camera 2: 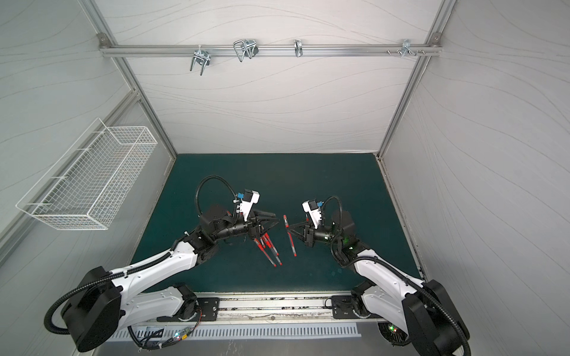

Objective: Remove pen caps from pens
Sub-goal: Open the pen cap on the pen.

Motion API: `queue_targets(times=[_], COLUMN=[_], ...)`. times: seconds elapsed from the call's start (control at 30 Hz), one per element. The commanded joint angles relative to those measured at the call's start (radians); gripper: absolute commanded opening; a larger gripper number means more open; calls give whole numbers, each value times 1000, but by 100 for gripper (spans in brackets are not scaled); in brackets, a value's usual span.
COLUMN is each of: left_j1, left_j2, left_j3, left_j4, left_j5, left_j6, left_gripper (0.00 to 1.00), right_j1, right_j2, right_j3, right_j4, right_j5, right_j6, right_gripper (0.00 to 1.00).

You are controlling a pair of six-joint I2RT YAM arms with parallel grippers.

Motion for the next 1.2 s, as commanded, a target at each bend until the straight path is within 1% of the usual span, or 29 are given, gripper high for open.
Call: queue_targets(times=[0.0,0.13,0.3,0.4,0.63,0.93,1.03,1.17], left_j1=[-13,-16,-21,-28,-35,-39,-41,-41], left_j2=[18,26,46,57,79,91,96,103], left_j3=[52,57,70,74,86,96,100,104], left_j4=[9,1,5,17,4,-4,-10,-13], left_j5=[5,-6,27,49,49,66,67,70], left_j6=[31,27,19,17,22,25,28,29], left_gripper=[45,45,45,43,40,31,25,25], right_j1=[-3,11,49,65,74,80,81,81], right_j2=[-11,0,7,15,27,24,24,28], right_j3=[-5,-4,7,15,20,17,18,19], right_j4=[82,99,82,71,84,89,91,96], right_j5=[-41,-55,-55,-52,-57,-42,-39,-39], right_j6=[19,14,-20,-34,-39,-40,-39,-37], right_gripper=[6,6,6,6,5,5,5,5])
